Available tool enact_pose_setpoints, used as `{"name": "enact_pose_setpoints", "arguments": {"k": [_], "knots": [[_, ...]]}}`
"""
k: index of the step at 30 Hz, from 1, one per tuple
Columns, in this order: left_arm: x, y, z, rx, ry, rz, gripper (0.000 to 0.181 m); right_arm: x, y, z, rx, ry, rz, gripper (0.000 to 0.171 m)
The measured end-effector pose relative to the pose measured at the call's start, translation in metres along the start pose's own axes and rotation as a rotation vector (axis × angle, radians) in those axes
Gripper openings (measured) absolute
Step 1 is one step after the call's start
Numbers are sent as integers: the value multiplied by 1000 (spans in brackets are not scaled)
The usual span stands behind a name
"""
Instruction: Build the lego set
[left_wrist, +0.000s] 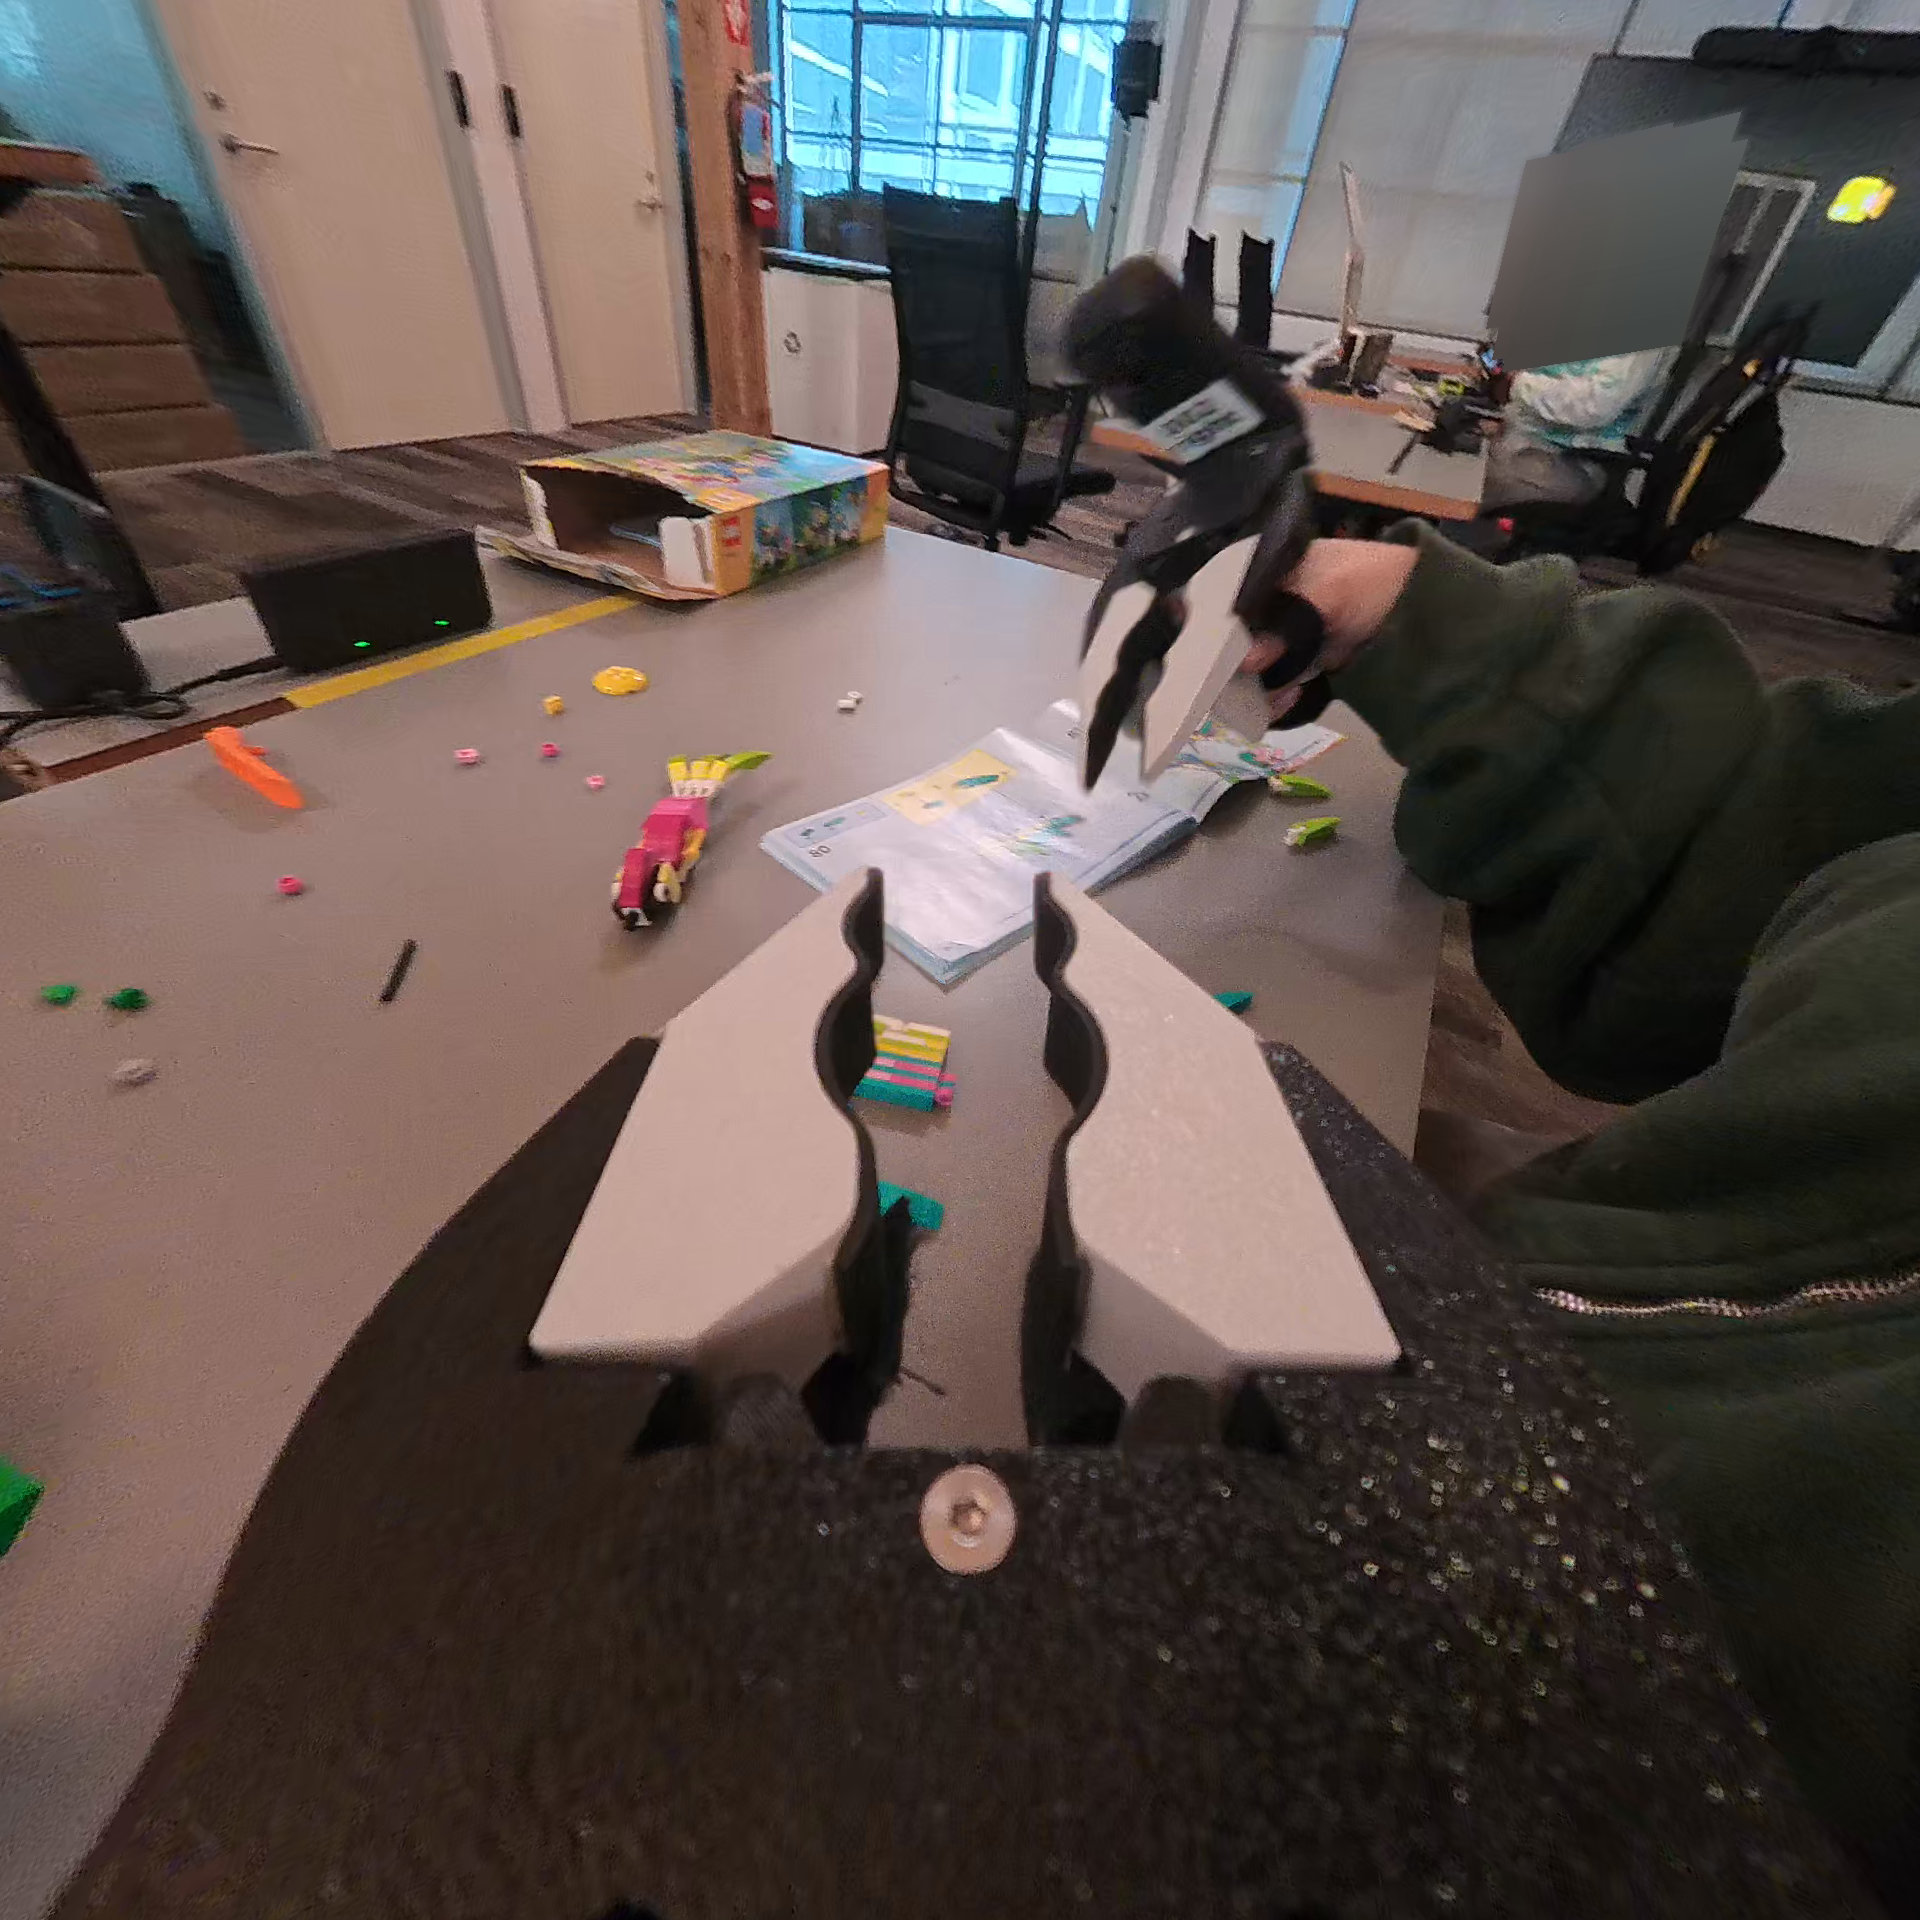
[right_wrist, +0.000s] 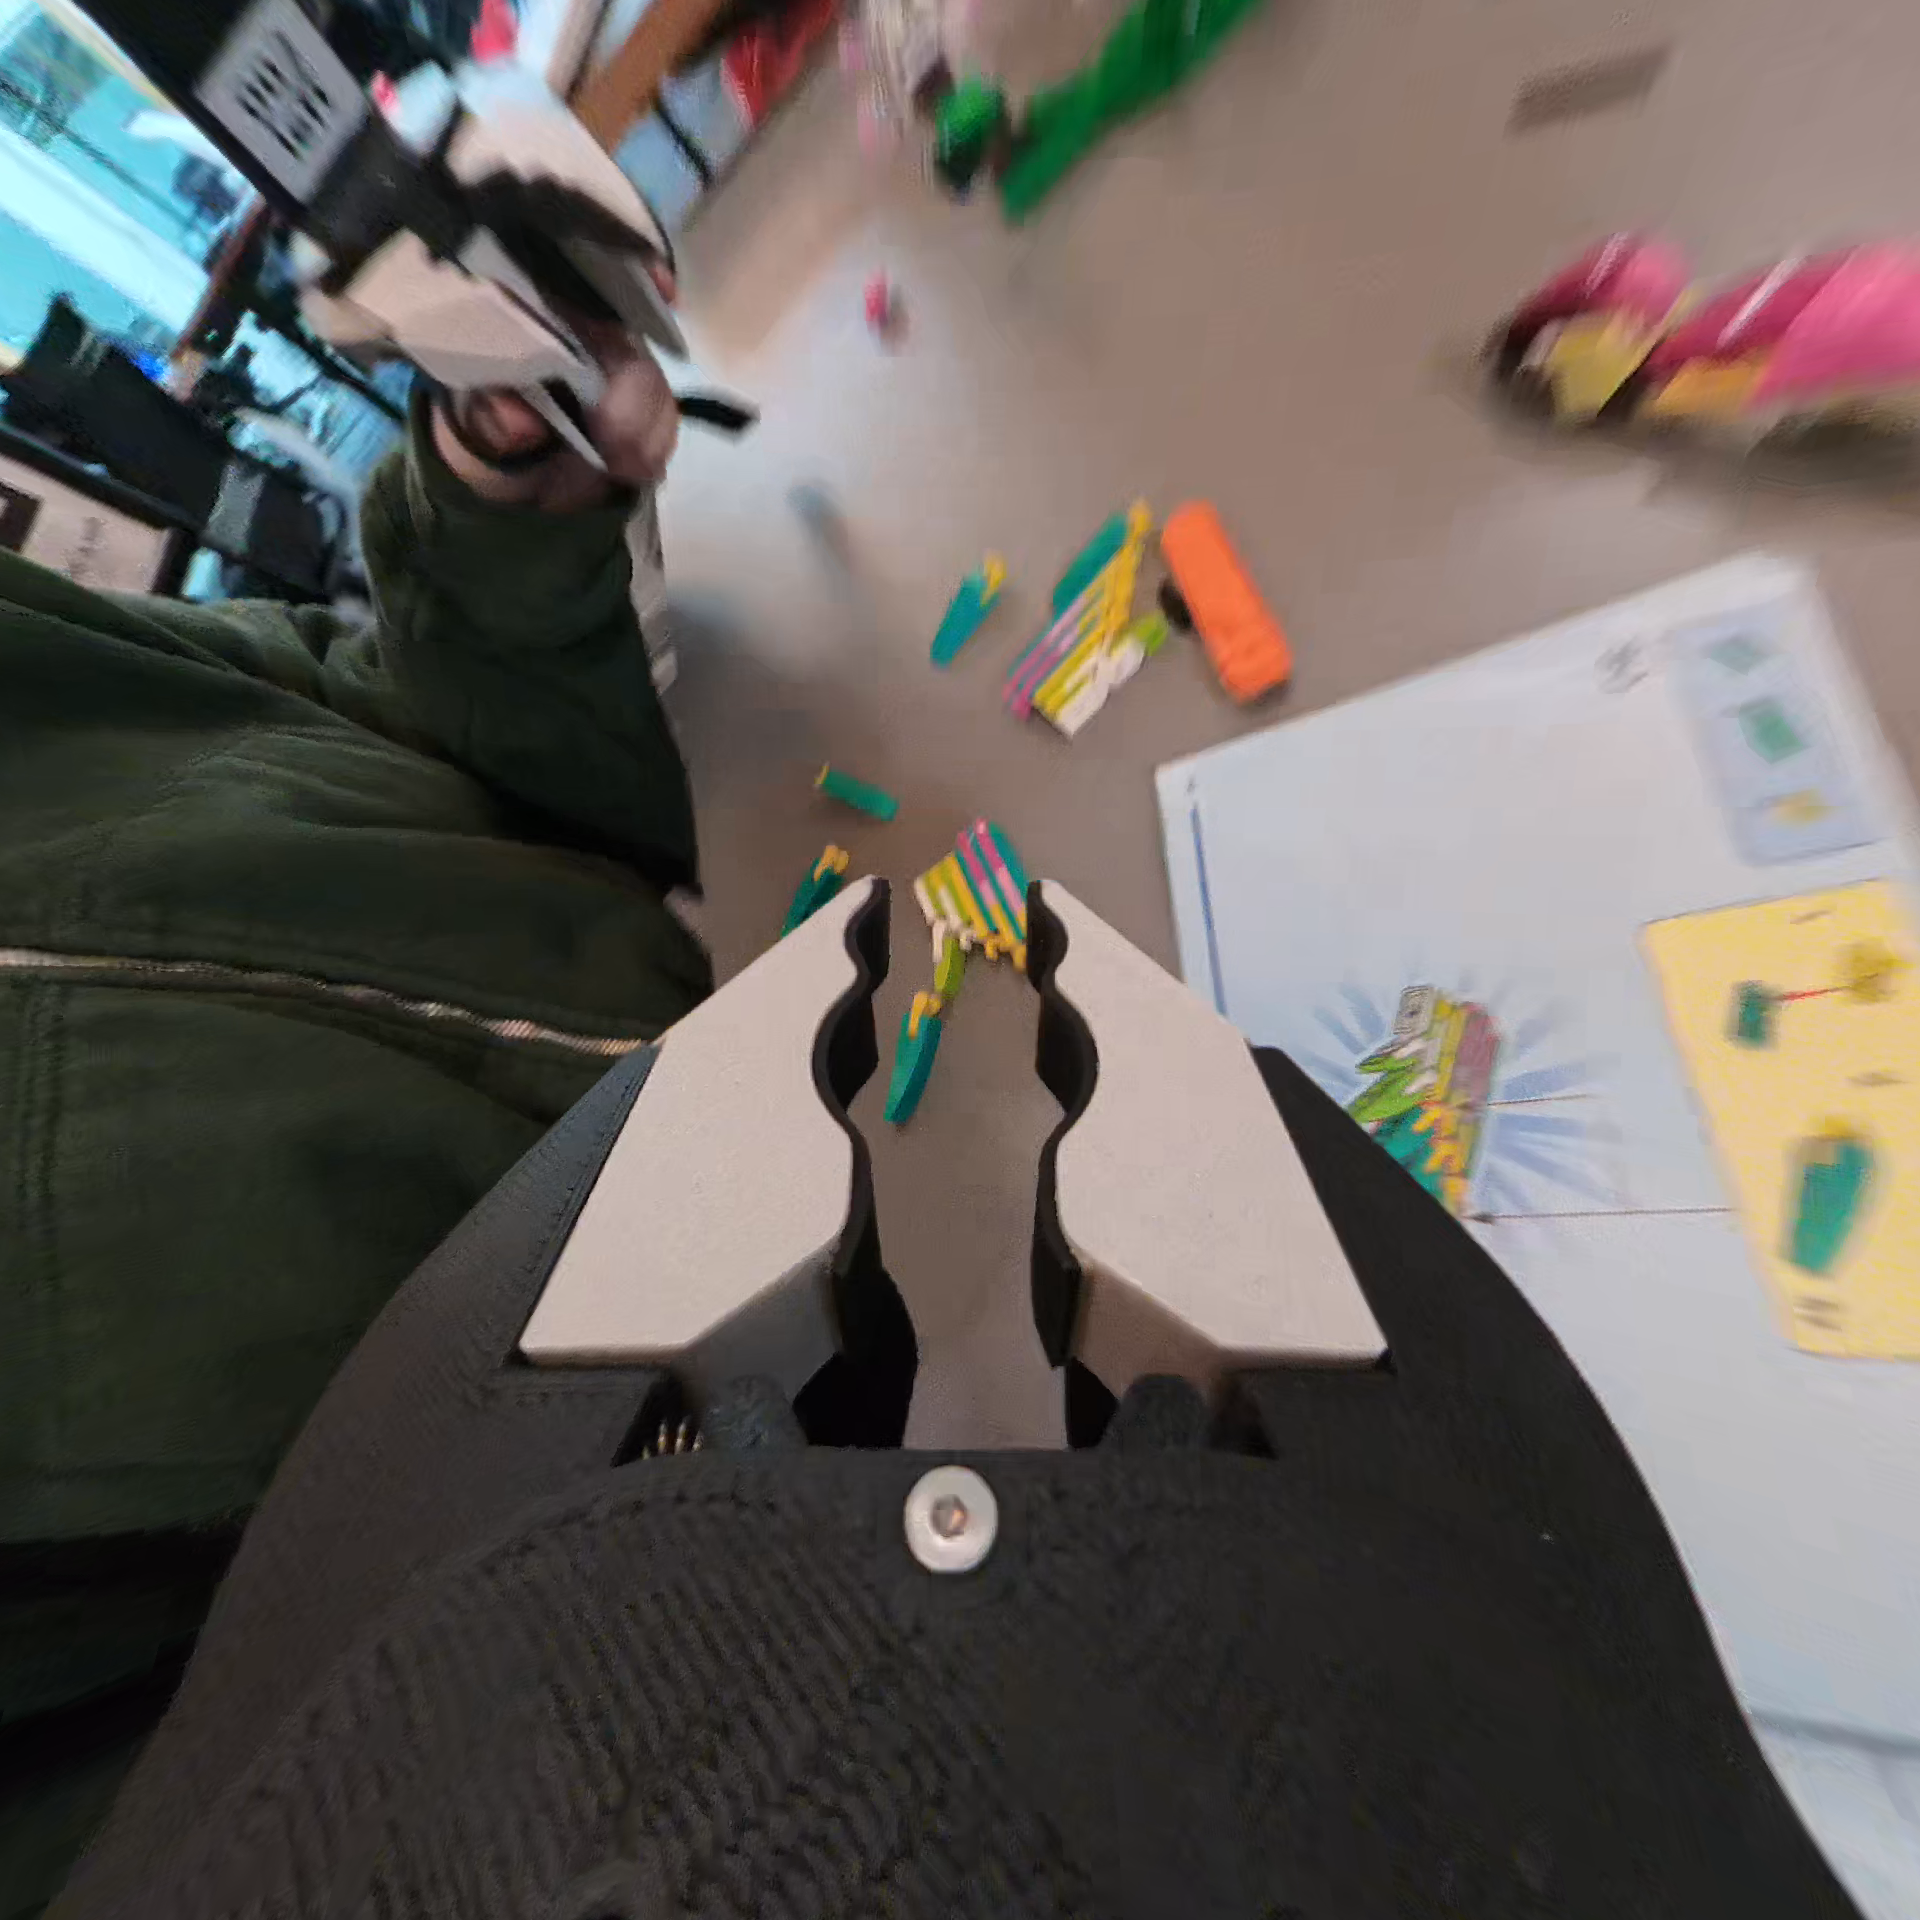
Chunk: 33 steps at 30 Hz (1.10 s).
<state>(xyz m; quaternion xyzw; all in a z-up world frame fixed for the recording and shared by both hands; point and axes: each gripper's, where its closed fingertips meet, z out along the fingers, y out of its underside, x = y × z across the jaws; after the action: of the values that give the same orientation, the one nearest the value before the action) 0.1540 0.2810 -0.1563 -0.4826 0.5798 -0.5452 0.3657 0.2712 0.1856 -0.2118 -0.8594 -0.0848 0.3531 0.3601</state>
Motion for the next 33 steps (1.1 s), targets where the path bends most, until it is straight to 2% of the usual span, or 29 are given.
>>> {"name": "enact_pose_setpoints", "arguments": {"k": [3,7,11,14,17,20,26,29,33], "knots": [[-5,-4,-9,34,-30,-10,26,-9,-34,-45,274,182,-246,25],[-3,-1,-8,41,-37,-6,27,-18,-62,-143,767,713,-597,25],[2,12,0,6,-41,9,29,-68,-32,-243,1179,1234,-869,25],[4,20,6,0,-39,-6,30,-101,8,-290,1394,1474,-950,24],[6,23,14,0,-26,-30,30,-97,32,-306,1463,1537,-909,24],[6,20,22,24,-47,-7,31,-77,38,-300,1448,1495,-857,24],[-9,-19,22,295,-298,247,30,-60,40,-282,1407,1444,-883,23],[-14,-27,27,353,-386,354,30,-59,41,-277,1418,1366,-886,23],[-17,-25,32,388,-416,385,27,-56,39,-270,1408,1293,-881,23]]}}
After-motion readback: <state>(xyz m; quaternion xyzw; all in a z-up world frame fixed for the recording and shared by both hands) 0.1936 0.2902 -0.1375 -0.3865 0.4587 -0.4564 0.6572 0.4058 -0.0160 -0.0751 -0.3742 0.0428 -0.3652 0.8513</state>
